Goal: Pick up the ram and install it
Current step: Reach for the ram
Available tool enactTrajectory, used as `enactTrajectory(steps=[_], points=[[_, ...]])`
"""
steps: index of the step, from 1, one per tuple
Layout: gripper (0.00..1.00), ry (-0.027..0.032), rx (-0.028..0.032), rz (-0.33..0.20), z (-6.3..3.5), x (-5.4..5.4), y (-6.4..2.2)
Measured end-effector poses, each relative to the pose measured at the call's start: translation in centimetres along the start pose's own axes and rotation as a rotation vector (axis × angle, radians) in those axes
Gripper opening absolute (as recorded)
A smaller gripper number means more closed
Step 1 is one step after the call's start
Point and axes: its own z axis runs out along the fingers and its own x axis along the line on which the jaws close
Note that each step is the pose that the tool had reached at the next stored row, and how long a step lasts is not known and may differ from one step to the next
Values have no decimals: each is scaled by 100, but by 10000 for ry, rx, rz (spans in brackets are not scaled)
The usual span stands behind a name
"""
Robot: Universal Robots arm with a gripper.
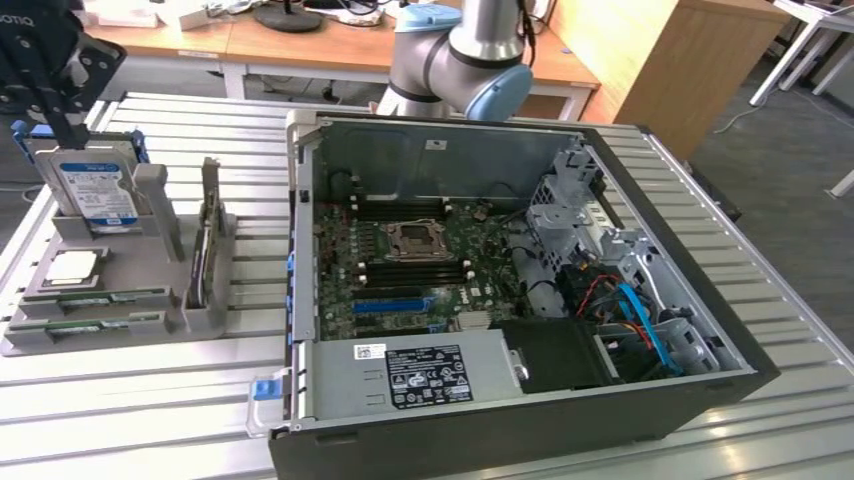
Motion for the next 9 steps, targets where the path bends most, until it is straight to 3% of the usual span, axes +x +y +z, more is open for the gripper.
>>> enactTrajectory(steps=[5, 9], points=[[11, 36, 3, 0, 6, 142, -11], [11, 37, 3, 0, 7, 153, -12]])
